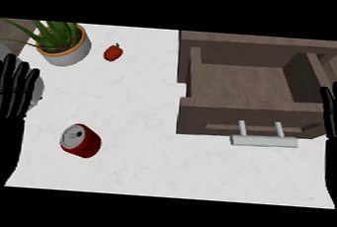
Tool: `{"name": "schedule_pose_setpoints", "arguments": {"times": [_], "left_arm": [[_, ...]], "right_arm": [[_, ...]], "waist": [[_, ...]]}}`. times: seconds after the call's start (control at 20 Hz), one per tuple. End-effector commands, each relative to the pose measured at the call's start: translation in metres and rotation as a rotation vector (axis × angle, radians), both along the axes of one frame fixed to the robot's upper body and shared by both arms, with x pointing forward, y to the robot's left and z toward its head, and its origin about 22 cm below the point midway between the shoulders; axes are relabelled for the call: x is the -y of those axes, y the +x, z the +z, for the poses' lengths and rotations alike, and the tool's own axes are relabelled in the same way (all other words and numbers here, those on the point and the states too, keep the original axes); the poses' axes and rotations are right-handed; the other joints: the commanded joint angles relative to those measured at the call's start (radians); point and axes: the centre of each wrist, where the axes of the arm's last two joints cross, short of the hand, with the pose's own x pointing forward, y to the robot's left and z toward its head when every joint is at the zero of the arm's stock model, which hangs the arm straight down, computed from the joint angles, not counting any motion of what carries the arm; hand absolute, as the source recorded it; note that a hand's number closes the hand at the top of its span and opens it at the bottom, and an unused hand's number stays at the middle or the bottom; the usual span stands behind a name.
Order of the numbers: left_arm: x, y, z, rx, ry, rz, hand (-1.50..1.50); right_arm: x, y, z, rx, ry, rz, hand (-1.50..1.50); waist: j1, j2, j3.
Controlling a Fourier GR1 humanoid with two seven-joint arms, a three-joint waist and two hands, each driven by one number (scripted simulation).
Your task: Pick up the can, place it into the drawer and close the drawer
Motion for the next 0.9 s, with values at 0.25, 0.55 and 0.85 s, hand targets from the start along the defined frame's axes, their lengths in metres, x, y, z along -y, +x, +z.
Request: {"name": "schedule_pose_setpoints", "arguments": {"times": [0.25, 0.55, 0.85], "left_arm": [[0.016, -0.007, 0.007, 0.075, -0.038, -0.516, -1.5], [-0.019, -0.027, -0.008, -0.345, 0.076, -0.336, -1.5], [-0.006, -0.045, 0.007, -0.348, 0.072, -0.344, -1.5]], "right_arm": [[0.002, 0.007, 0.001, 0.035, -0.008, 0.01, -1.5], [0.023, -0.022, -0.029, -0.335, 0.009, -0.08, -1.5], [0.043, -0.015, -0.026, -0.319, -0.008, -0.065, -1.5]], "waist": [[0.034, 0.009, 0.017], [0.031, 0.007, 0.018], [0.034, 0.008, 0.018]]}}
